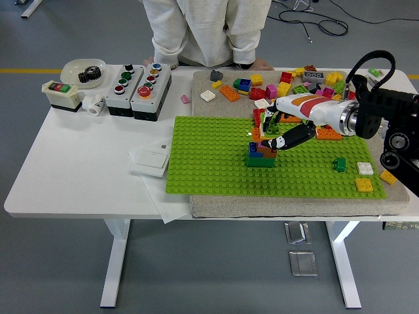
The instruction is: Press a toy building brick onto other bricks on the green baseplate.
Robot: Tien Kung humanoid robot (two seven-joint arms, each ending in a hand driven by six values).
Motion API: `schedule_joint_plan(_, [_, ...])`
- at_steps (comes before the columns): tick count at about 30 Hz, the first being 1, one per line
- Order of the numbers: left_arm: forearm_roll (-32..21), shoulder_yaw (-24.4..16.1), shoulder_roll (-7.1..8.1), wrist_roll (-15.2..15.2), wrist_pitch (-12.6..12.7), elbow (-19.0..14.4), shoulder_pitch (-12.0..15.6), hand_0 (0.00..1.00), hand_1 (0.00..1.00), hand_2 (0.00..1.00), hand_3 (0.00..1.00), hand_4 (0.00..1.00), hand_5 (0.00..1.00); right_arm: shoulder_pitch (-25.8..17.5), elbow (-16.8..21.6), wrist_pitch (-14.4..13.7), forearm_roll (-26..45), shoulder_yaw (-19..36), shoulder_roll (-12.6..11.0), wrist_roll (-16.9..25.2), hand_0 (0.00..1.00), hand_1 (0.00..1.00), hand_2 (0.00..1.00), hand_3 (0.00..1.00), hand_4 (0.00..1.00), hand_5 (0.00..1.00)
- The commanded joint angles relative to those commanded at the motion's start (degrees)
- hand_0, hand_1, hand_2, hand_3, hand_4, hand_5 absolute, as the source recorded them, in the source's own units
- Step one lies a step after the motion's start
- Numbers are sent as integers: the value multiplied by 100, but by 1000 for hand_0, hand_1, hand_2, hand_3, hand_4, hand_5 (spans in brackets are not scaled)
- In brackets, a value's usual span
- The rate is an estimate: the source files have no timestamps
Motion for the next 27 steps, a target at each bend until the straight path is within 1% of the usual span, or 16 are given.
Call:
schedule_joint_plan(13, [11, 11, 3, -2, 0, 0, 12, 866, 845, 845, 639, 721, 643, -14, -66, 30, -21, -31, 28, -17, 680, 663, 708, 568, 780, 536])
schedule_joint_plan(27, [-44, 55, 7, -6, -3, 0, -3, 866, 845, 845, 639, 723, 644, -77, 43, 141, -128, 2, 51, -139, 660, 656, 708, 567, 782, 533])
